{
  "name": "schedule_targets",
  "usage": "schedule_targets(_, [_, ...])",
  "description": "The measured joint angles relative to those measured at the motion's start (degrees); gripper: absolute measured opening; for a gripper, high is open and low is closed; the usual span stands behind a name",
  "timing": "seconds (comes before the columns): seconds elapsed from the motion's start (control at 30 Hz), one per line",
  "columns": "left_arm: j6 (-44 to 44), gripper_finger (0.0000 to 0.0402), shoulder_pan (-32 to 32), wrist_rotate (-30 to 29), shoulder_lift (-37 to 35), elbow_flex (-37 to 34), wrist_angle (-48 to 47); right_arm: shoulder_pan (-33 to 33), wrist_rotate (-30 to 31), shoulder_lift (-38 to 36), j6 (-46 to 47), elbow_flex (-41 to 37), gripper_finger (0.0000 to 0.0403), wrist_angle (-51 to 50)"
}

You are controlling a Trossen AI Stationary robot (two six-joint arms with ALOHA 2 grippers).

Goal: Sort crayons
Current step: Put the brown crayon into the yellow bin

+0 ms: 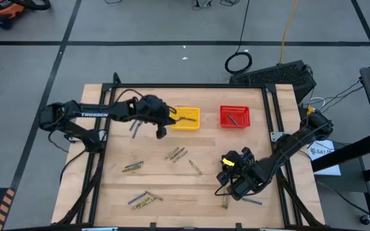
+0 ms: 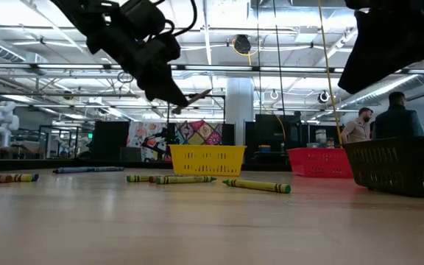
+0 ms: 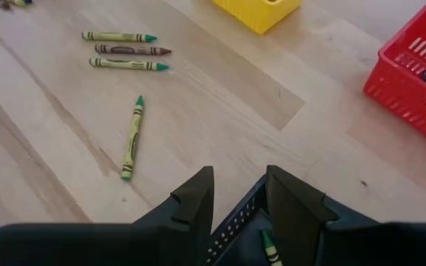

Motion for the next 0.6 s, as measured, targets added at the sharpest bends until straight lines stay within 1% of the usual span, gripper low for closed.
schedule_targets(0.1, [1.5,0.0008,2.3,0.5,1.5,0.0,0.3,-0.8,0.0,0.0,-1.1,0.0,0.0112,-0.1])
schedule_targets(0.23, [2.5,0.0008,4.9,4.7,5.3,0.0,2.9,-2.0,0.0,0.0,-2.5,0.0,0.0112,-0.1])
schedule_targets(0.33, [2.9,0.0008,6.1,4.9,8.5,0.1,4.9,-2.8,0.0,0.0,-3.4,0.0,0.0112,-0.1])
schedule_targets(0.47, [2.9,0.0008,7.4,7.3,11.5,2.3,5.3,-3.7,0.0,0.0,-4.1,0.0,0.0112,-0.4])
schedule_targets(0.6, [4.3,0.0008,7.3,8.1,14.5,5.0,2.4,-3.9,-0.1,0.0,-4.2,0.0,0.0112,-0.8])
